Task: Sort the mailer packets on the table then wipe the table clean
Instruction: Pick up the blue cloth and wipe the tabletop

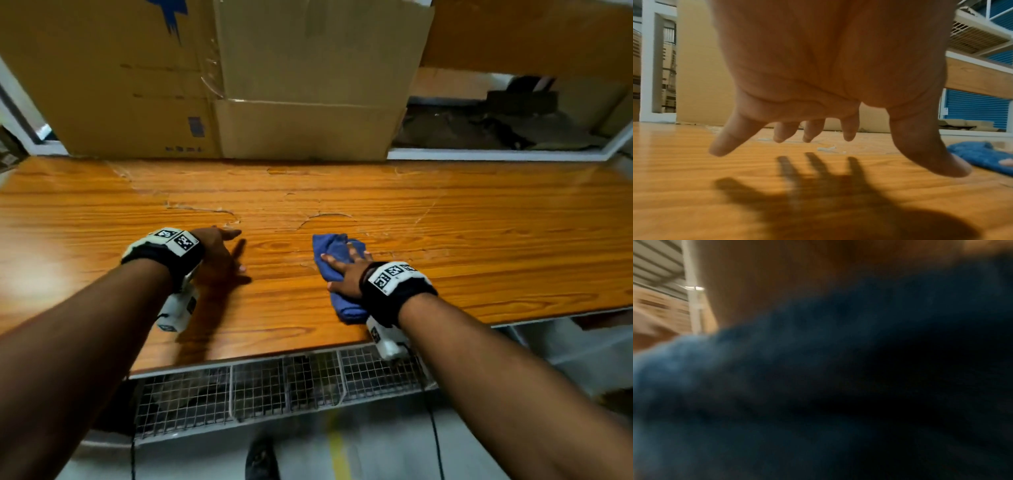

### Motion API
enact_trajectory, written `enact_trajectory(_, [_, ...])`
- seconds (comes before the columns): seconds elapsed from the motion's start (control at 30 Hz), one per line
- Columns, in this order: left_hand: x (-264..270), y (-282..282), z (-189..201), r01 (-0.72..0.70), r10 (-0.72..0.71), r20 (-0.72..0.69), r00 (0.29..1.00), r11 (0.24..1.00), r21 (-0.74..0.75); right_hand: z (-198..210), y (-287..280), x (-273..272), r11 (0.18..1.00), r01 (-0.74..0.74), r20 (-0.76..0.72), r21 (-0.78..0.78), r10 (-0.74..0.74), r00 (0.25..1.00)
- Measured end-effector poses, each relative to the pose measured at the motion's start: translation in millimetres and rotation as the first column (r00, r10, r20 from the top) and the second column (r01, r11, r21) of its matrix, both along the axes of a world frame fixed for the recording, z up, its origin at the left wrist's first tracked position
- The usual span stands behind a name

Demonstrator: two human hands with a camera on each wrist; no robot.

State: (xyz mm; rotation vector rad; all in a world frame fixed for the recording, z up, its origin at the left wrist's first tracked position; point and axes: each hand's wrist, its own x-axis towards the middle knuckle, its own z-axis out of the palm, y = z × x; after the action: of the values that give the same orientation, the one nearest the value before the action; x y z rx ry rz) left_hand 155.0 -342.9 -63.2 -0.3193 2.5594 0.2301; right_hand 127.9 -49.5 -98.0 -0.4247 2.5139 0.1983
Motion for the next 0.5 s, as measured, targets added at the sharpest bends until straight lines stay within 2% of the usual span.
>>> enact_trajectory(0.13, [-30.0, -26.6, -16.4, -0.022, 0.022, 0.008, 1.000, 1.000, -0.016, -9.4, 27.9, -40.4, 0.985, 0.175, -0.053, -0.008, -0.175, 0.983])
enact_trajectory(0.2, [-36.1, -29.5, -16.3, 0.010, -0.010, 0.015, 1.000, 0.999, -0.037, -20.0, 19.5, -54.3, 0.962, 0.274, -0.066, -0.023, -0.275, 0.959])
enact_trajectory(0.23, [-39.9, -29.9, -17.2, 0.031, -0.030, 0.024, 0.999, 0.998, -0.060, -21.6, 6.2, -54.4, 0.960, 0.278, -0.055, -0.034, -0.279, 0.959])
enact_trajectory(0.33, [-50.4, -28.8, -15.2, 0.073, -0.066, 0.081, 0.995, 0.993, -0.090, -20.2, -57.0, -29.8, 0.990, 0.077, -0.009, -0.115, -0.079, 0.997])
enact_trajectory(0.4, [-57.6, -23.9, -12.5, 0.086, -0.077, 0.078, 0.994, 0.988, -0.126, -11.2, -93.4, -11.4, 0.986, 0.008, 0.033, -0.164, -0.003, 0.999])
enact_trajectory(0.5, [-69.8, -21.7, -17.5, 0.056, -0.044, 0.075, 0.996, 0.986, -0.158, -2.5, -90.8, -15.8, 0.988, -0.075, 0.006, -0.137, 0.077, 0.997])
